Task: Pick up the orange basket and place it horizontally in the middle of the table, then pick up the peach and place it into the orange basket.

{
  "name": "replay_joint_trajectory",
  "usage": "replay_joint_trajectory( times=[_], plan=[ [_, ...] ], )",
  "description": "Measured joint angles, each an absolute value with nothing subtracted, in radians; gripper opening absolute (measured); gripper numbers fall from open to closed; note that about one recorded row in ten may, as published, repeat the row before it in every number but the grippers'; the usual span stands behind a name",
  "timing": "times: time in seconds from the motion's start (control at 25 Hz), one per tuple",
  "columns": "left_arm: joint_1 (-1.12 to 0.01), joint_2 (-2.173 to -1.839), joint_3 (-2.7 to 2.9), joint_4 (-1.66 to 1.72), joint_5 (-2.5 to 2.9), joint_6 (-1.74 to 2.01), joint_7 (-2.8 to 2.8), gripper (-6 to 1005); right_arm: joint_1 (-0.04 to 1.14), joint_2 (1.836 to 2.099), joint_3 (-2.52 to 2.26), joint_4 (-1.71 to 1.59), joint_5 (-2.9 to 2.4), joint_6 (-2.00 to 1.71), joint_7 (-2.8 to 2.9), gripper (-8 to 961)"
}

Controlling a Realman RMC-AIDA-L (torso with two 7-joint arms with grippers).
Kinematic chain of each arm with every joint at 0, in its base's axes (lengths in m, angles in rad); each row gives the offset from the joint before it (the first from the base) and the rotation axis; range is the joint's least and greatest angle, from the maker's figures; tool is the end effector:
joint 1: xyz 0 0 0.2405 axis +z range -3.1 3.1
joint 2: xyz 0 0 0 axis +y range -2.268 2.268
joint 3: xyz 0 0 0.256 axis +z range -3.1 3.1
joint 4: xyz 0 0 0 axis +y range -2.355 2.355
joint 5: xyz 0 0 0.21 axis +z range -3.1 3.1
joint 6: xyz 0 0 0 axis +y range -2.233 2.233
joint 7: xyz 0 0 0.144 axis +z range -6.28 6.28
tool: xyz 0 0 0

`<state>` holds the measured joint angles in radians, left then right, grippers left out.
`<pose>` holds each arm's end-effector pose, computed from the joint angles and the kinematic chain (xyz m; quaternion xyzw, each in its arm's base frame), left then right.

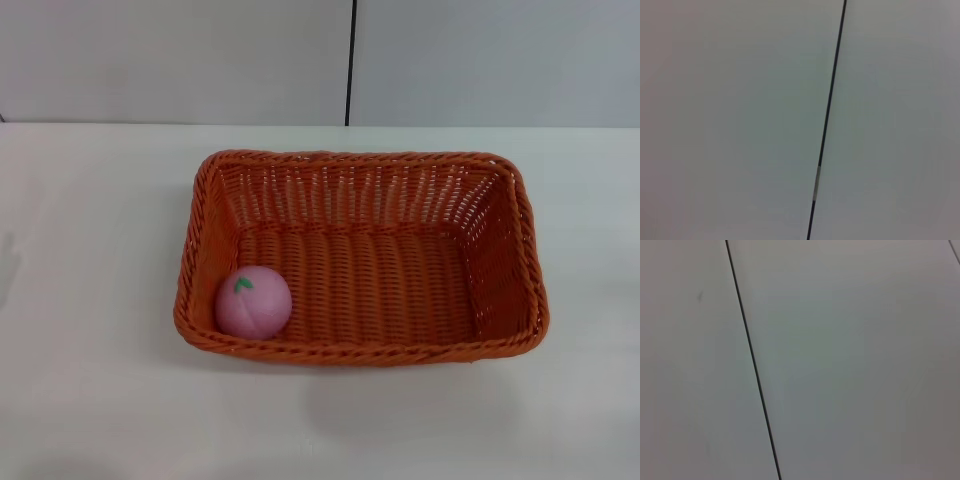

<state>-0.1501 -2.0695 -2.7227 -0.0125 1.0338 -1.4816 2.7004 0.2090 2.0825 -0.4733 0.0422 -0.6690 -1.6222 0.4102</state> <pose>-0.4027 0.2061 0.0290 -0.6132 -0.3030 -0.3364 0.6473 0.3937 0.2132 0.0591 -0.4947 0.2633 0.3930 0.7291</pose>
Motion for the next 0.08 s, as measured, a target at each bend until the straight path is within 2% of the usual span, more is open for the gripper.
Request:
replay_joint_trajectory(
  times=[0.08],
  plan=[
    [-0.148,-2.07,-2.727,-0.006,1.034,-1.484,2.7,840,0.213,2.082,-0.473,0.043,-0.669,-1.623,0.41,729]
  ],
)
